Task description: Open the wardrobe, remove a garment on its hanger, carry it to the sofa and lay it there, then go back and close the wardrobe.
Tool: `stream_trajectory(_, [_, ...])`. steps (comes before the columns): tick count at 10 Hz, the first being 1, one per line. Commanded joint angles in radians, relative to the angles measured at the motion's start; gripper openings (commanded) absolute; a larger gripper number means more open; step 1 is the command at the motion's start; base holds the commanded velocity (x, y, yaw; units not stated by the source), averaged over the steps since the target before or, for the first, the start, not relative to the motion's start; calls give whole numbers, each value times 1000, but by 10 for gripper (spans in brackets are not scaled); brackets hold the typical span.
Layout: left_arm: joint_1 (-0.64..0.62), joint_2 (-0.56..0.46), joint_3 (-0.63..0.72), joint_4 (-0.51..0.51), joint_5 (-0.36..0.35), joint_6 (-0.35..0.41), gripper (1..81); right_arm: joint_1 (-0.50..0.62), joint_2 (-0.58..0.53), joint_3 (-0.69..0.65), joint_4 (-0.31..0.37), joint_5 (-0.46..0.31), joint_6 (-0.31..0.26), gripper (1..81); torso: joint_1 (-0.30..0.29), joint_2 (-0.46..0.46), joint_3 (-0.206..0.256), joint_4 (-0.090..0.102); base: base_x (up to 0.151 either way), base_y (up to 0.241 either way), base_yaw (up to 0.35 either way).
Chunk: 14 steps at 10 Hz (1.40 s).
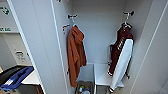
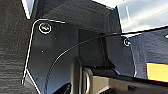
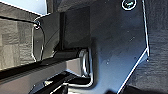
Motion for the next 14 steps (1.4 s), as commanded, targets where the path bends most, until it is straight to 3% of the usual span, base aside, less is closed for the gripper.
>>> stream_trajectory(1, [-42,-10,3,14,44,6,811,40,-12,3,-5,-61,-4,811,1,0,0,1,0,0,0])
stream_trajectory(2, [-42,-12,3,14,44,6,811,40,-9,2,-5,-63,-4,811,1,0,0,-15,0,0,0])
stream_trajectory(3, [-42,-12,3,14,44,6,811,38,-4,-3,-5,-61,-4,811,1,0,0,-18,0,0,0])
stream_trajectory(14, [-42,-9,3,15,42,7,811,34,24,-23,-19,-61,-5,811,1,0,0,-18,12,0,0])
